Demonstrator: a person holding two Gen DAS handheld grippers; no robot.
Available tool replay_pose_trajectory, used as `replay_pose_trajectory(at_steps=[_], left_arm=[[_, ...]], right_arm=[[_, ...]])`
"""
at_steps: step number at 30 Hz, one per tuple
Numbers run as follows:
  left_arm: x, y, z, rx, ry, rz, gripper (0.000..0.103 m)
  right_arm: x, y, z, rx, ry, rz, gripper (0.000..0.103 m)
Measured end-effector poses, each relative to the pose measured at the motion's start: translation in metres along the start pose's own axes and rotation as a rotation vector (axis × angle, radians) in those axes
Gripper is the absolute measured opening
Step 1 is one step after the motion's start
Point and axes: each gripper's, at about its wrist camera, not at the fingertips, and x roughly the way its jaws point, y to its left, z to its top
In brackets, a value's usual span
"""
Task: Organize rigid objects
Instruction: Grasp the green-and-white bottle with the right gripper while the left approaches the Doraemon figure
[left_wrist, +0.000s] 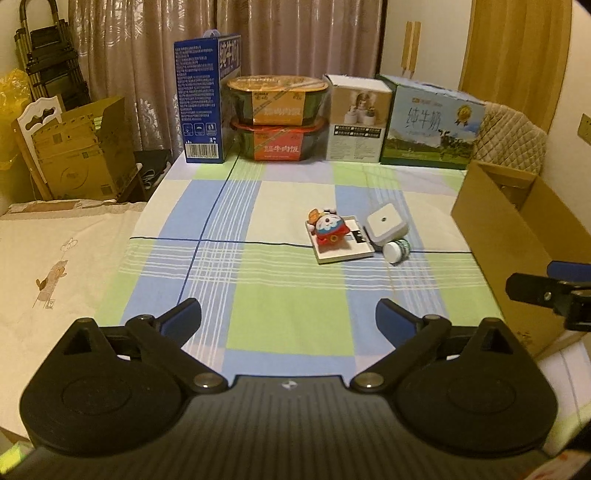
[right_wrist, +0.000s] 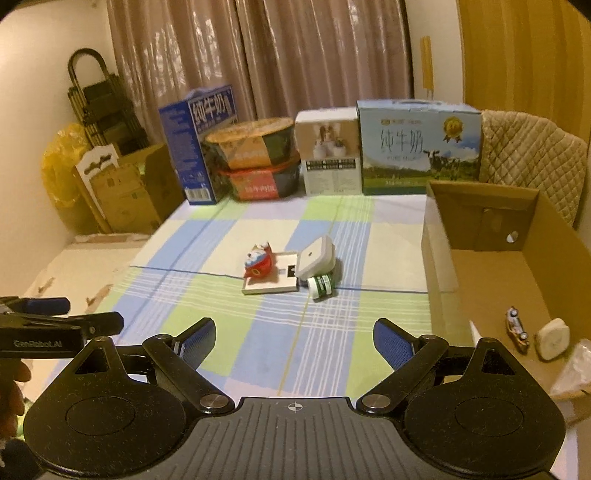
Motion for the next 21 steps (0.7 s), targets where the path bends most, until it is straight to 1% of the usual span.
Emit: replay_pose_trajectory(at_steps=[5, 9, 11, 13, 16, 21], left_arm=[[0.045, 0.007, 0.007, -0.007, 0.013, -0.017, 0.099], [0.082, 0.008, 0.014, 0.005, 0.014, -0.019, 0.099], [0.100, 0.007, 0.017, 0.011, 0.009, -0.017, 0.099], [0.116, 0.006, 0.019, 0.012, 0.007, -0.015, 0.099], [0.139, 0.003, 0.023, 0.009, 0.015, -0.025, 0.099], [0.165, -0.007, 0.031, 0.049, -0.012, -0.047, 0.099]], right_arm=[[0.046, -0.009, 0.001, 0.002, 0.008, -0.028, 0.089], [0.082, -0.013, 0.003, -0.040, -0.002, -0.053, 0.088], [0.100, -0.016, 0.003, -0.056, -0.011, -0.061, 0.084], [0.117, -0.019, 0.003, -0.076, -0.016, -0.073, 0.076], [0.143, -0.022, 0.001, -0.103, -0.011, -0.082, 0.068], [0.176, -0.028, -0.002, -0.137, 0.002, -0.080, 0.058]])
